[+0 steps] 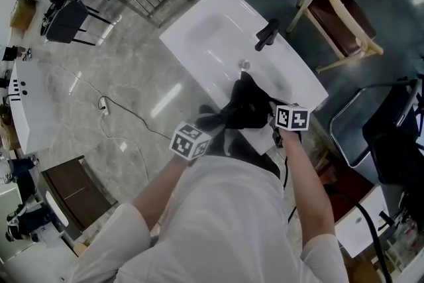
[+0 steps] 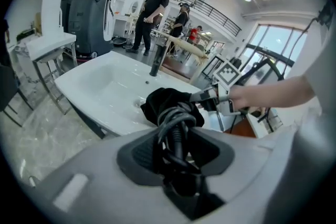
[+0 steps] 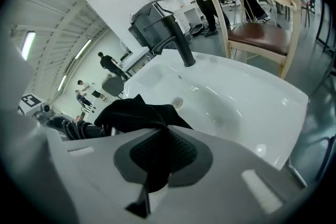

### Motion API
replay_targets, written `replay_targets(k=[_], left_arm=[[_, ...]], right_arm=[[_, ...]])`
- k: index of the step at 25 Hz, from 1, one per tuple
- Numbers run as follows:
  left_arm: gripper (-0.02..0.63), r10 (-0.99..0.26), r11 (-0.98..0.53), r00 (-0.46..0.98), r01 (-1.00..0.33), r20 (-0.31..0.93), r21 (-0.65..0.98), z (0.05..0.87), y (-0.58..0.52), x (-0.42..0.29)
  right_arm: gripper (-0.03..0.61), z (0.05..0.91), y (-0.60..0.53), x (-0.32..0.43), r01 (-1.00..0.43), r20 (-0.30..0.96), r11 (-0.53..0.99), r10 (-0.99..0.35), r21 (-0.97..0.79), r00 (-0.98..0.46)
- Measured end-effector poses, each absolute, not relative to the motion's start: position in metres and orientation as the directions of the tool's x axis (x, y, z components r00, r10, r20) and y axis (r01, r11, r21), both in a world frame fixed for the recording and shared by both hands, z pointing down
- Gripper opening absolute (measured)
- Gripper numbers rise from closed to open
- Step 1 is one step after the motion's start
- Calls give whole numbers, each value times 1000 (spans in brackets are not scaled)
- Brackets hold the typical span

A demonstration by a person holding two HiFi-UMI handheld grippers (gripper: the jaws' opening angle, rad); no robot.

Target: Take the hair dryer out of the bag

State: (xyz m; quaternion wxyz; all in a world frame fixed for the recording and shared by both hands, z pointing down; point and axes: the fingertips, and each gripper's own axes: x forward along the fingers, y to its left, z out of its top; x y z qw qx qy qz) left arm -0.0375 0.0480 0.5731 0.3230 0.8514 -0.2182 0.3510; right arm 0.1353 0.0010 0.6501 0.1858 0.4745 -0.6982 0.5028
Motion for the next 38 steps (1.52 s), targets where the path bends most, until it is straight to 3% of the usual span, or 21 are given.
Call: replay_targets(k=[11,19,27,38], left_arm=[[144,-270,-552,656,-705,705,445,564,31,-50],[144,-286,-505,703,-688,651,521,556,33,-46],[144,-214,-540,769,-607,602,583,541,51,-47],[144,-122,-613,848,-474,516,633,509,82,-56]], right_arm=[[18,636,30,112,-846,750,194,-395,-497,-531],[16,655,54,115,-886,824,210,-326,-414,-463],[15,645,37,138,-918,808,121,-441,-377,-390],[14,612,11,150,-902,717,117,-568,-416,-405]])
